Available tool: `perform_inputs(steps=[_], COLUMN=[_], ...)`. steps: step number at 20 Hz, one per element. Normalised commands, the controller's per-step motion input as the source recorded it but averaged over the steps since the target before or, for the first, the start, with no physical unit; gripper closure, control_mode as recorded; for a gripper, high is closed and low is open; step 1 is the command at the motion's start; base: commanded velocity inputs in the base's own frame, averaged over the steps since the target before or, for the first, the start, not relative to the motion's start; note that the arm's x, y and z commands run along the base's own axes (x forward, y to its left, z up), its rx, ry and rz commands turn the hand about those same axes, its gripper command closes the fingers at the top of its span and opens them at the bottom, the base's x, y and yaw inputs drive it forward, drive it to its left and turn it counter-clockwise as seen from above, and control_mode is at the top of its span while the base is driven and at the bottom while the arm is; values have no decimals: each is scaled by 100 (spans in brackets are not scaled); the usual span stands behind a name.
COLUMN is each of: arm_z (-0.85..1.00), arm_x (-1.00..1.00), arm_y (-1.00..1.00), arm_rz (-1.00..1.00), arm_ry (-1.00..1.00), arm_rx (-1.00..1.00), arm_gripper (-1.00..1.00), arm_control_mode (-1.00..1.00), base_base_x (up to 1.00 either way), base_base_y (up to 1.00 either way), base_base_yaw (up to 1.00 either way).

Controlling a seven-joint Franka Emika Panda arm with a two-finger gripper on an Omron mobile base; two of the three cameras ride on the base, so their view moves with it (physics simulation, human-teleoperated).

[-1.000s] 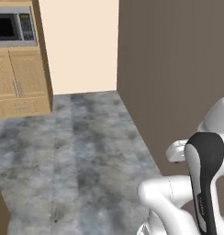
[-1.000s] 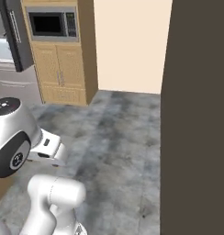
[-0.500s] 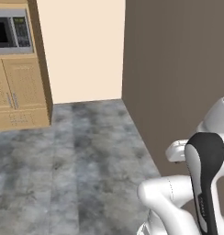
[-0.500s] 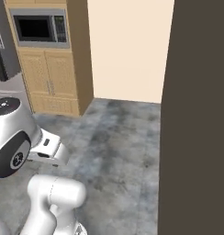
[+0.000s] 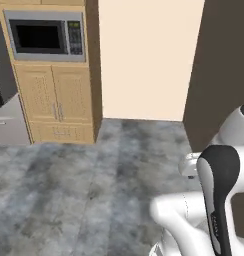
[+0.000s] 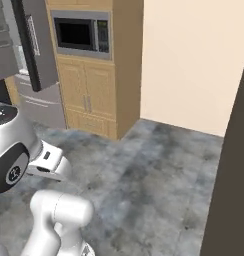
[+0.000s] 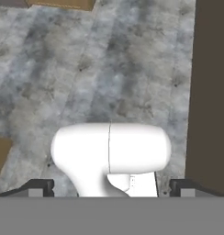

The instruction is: Gather the mushroom and bell pepper from the fridge and place them on a tray on the dining counter. Then gather the fishs from the fridge and place them on the other tray.

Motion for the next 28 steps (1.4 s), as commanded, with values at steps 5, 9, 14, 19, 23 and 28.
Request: perform_inputs(steps=[5, 9, 14, 19, 23, 28], arm_z=[0, 0, 0, 0, 0, 0], arm_x=[0, 0, 0, 0, 0, 0], arm_y=[0, 0, 0, 0, 0, 0], arm_rz=[0, 0, 0, 0, 0, 0], arm_ry=[0, 0, 0, 0, 0, 0], arm_rx=[0, 0, 0, 0, 0, 0], arm_gripper=[-100, -100, -100, -100, -100, -100], arm_control_mode=[100, 100, 100, 100, 100, 100], base_base_x=[100, 100, 100, 100, 100, 100], base_base_y=[-5, -16, -25, -26, -26, -31], base_base_yaw=[71, 71, 69, 69, 69, 61])
